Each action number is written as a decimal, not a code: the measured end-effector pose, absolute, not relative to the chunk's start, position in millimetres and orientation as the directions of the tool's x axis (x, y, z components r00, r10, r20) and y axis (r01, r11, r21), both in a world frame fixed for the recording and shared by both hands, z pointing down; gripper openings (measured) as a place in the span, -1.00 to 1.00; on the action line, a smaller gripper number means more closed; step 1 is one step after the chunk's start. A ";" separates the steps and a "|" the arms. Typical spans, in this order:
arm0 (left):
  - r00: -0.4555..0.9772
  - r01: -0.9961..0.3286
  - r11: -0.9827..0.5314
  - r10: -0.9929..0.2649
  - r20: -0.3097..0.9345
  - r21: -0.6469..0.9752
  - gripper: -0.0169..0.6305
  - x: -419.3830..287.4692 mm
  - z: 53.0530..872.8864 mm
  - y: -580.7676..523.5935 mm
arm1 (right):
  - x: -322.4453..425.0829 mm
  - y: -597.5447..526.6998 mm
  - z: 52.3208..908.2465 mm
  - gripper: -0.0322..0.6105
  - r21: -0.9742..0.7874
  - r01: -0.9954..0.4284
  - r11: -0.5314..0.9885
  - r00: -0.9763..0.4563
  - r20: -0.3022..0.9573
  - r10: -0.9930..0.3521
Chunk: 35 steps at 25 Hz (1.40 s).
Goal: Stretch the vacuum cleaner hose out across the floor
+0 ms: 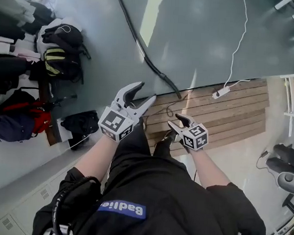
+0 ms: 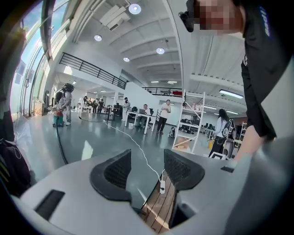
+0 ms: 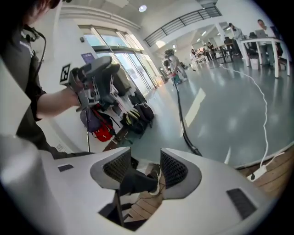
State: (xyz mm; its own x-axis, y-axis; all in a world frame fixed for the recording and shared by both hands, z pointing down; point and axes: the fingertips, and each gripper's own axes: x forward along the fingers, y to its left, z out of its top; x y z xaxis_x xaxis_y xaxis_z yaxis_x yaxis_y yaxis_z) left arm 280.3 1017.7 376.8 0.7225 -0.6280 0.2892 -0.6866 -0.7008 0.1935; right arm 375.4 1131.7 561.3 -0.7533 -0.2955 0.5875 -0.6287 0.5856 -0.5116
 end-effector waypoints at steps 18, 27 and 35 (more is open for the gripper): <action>0.670 -0.742 -0.656 -0.731 0.125 0.137 -0.63 301.8 223.8 1132.6 | 353.6 1156.7 227.6 -0.55 -0.305 -0.339 0.890 -0.941 0.100 -0.324; 0.679 -0.729 -0.655 -0.728 0.093 0.199 -0.92 302.4 199.5 1154.1 | 344.9 1176.5 176.9 -0.89 -0.249 -0.269 0.930 -0.962 0.016 -0.274; 0.673 -0.730 -0.643 -0.736 0.077 0.230 -0.92 300.2 190.2 1160.1 | 333.7 1176.3 160.9 -0.89 -0.203 -0.252 0.946 -0.967 0.032 -0.251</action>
